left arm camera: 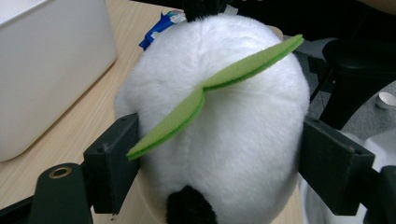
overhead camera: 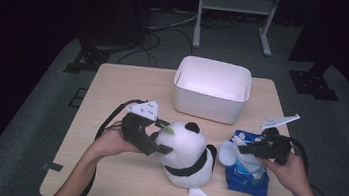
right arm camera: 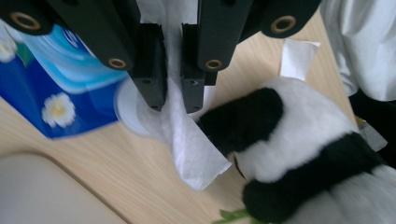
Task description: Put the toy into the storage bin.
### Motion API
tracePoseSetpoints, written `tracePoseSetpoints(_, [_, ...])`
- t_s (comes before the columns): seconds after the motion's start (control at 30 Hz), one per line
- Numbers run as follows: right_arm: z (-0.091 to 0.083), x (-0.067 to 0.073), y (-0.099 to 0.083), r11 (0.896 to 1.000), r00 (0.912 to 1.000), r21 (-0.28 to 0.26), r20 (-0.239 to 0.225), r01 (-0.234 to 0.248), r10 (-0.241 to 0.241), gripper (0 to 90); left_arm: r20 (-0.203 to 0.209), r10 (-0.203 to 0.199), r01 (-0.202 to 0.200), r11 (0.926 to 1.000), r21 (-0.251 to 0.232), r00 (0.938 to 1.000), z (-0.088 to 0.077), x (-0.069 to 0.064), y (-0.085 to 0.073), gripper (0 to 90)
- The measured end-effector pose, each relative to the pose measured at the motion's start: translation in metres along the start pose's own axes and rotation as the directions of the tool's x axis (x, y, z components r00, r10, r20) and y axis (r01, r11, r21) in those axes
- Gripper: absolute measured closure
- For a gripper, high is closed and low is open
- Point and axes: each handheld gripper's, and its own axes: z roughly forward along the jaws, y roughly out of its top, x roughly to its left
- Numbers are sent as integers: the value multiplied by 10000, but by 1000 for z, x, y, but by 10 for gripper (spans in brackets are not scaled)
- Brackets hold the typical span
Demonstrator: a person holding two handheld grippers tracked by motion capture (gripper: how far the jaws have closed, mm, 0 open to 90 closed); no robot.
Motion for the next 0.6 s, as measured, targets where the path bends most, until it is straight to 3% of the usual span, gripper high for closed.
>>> tracePoseSetpoints(0.27, [1,-13,-16,9989,9984,81,317,-464,461,749,7,-110,110,9999,-52,9999,-2,1,-2,191])
tracePoseSetpoints(0.6, [-4,-16,-18,9980,9969,77,473,-628,623,672,2,-291,291,9995,-93,9996,-5,4,-6,190])
